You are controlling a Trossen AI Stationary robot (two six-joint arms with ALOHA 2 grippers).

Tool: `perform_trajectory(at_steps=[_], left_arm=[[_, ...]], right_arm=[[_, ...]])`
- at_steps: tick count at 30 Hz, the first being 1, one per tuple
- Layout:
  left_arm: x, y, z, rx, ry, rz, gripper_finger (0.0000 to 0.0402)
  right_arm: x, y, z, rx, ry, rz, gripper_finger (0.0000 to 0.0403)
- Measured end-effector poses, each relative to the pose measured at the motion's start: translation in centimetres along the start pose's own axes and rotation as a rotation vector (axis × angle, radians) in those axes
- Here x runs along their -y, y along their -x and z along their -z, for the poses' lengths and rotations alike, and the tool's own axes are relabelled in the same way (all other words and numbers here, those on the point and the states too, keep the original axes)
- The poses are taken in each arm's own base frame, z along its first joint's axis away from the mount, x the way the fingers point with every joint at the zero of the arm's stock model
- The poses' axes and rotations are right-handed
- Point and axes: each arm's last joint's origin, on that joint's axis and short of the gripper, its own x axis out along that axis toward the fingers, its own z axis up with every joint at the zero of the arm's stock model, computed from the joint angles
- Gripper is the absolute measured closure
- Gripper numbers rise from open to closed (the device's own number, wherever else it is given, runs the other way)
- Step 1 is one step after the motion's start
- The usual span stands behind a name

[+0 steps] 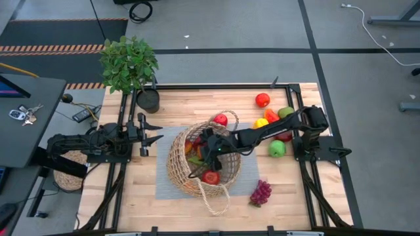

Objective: Build produce basket
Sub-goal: Put the red apple into the brown basket, then put the yellow bell pepper into the brown basket

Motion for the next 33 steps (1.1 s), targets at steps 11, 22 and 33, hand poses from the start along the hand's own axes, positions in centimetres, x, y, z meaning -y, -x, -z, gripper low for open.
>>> perform_trajectory(at_steps=[11, 22, 33], left_arm=[[0.0, 0.0, 0.0, -0.001, 0.000, 0.000, 0.0241], [0.0, 0.0, 0.0, -0.002, 0.000, 0.000, 0.0241], [0.0, 0.0, 0.0, -0.002, 0.000, 0.000, 0.0241]], right_arm=[[-1.1, 3.1, -1.9, 0.041, 0.024, -0.009, 0.0007], [1.7, 18.8, -5.9, 0.322, -0.088, 0.031, 0.0017], [9.4, 25.5, -1.7, 0.397, -0.258, 0.051, 0.0027]])
